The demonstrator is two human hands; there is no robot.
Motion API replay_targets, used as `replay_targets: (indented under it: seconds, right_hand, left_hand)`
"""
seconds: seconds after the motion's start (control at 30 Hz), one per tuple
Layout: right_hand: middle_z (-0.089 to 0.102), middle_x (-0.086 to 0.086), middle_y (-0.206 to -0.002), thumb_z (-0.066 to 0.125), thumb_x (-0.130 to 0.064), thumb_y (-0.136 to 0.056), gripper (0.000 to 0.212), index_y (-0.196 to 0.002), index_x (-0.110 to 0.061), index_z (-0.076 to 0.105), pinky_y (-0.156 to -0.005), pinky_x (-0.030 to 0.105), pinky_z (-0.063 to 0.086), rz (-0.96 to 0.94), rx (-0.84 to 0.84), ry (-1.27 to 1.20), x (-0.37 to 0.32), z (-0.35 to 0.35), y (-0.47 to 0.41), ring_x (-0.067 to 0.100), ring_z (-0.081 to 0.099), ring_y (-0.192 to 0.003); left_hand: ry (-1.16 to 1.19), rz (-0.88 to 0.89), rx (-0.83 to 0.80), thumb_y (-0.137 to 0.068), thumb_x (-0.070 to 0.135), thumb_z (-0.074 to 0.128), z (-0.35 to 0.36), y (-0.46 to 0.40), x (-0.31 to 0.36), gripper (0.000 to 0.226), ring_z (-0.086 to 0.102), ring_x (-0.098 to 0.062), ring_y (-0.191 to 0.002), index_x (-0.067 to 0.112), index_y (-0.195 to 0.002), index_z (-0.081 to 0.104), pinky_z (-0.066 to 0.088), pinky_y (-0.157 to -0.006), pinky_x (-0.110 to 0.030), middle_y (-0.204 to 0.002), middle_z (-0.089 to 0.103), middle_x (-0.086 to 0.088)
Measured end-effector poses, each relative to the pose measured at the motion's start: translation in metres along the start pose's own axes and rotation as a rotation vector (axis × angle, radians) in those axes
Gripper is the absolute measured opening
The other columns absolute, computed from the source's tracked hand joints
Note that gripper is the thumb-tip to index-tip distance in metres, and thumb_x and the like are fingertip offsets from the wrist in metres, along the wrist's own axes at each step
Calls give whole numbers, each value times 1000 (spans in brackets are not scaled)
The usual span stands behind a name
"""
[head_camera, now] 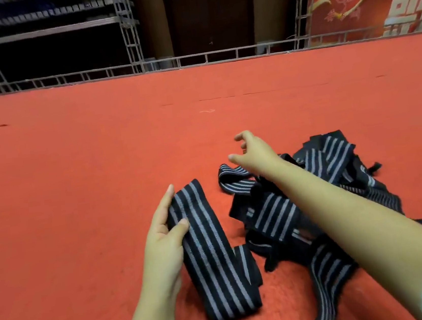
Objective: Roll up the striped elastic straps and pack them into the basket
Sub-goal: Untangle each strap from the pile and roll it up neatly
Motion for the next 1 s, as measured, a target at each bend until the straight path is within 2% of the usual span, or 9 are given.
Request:
replay_targets:
  seconds: [0.13, 0.3, 0.37, 0.47, 0.53, 0.63, 0.73, 0.83, 1.0]
  right_hand:
    - [40, 21, -143, 68, -45, -84, 80, -144, -8, 31, -101, 36, 38, 178, -197, 168, 25, 76, -49, 35, 44, -129]
    - [45, 21, -137, 67, -62, -77, 85, -133, -5, 40, -101, 43, 39, 304, -199, 341, 68, 120, -79, 39, 42, -128]
    - [48, 19, -134, 69, -59, -75, 80, -129, -7, 44, -102, 49, 39, 326, -200, 383, 79, 131, -79, 39, 44, -126]
    - [55, 14, -126, 57, -35, -87, 40, -119, -11, 53, -103, 53, 36, 315, -121, 372, 83, 135, -73, 37, 49, -120]
    - [58, 18, -120, 47, -23, -93, 26, -113, -7, 55, -99, 49, 38, 281, -28, 260, 81, 131, -72, 38, 52, -114]
    - [58, 27, -119, 40, -15, -97, 28, -114, 3, 53, -87, 40, 39, 243, 152, -38, 71, 107, -72, 40, 53, -110]
    - [56, 27, -126, 37, -9, -97, 33, -123, 5, 51, -91, 36, 37, 251, 309, -267, 52, 71, -70, 38, 51, -117]
    - [55, 22, -126, 36, -10, -97, 33, -125, 2, 51, -91, 32, 38, 196, 386, -417, 24, 34, -72, 32, 51, -117]
    - [62, 15, -115, 36, -9, -97, 29, -120, -8, 55, -91, 43, 51, 96, 400, -880, -26, -25, -81, 31, 61, -104]
  left_hand:
    - [-13, -14, -21, -90, -17, 47, -7, -10, -14, 64, 63, 1, -108, 39, -118, 61, 51, -86, -14, -123, 66, 13]
    - [-30, -31, -45, -92, -12, 51, -15, -18, -23, 57, 64, -2, -110, 35, -122, 61, 51, -93, -19, -121, 68, 11]
    - [-27, -50, -61, -92, -10, 51, -18, -17, -26, 54, 65, -3, -107, 34, -122, 62, 52, -87, -16, -117, 70, 12]
    - [-23, -82, -69, -93, -9, 51, -21, -14, -31, 53, 67, -4, -104, 35, -121, 63, 52, -81, -15, -113, 72, 13]
    - [-14, -102, -60, -93, -7, 52, -24, -12, -35, 52, 67, -7, -106, 35, -121, 63, 53, -86, -21, -114, 71, 11]
    - [1, -117, -33, -93, -6, 52, -30, -9, -40, 50, 67, -9, -107, 33, -123, 62, 53, -83, -20, -115, 71, 8]
    - [25, -125, 6, -94, 0, 55, -33, -6, -40, 43, 66, -9, -109, 33, -120, 64, 52, -86, -23, -119, 70, 7]
    - [47, -140, 33, -94, 4, 57, -30, -2, -40, 38, 65, -11, -112, 32, -118, 66, 49, -97, -34, -120, 70, 5]
    - [38, -131, 9, -93, 13, 60, -19, 3, -28, 33, 64, -12, -113, 36, -114, 69, 46, -104, -43, -120, 70, 8]
Point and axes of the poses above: each hand's wrist, its own y-axis away from the middle knuckle, its own z-axis out of the palm, x = y × z, the point moved 7 cm from there along -y, towards the middle knuckle
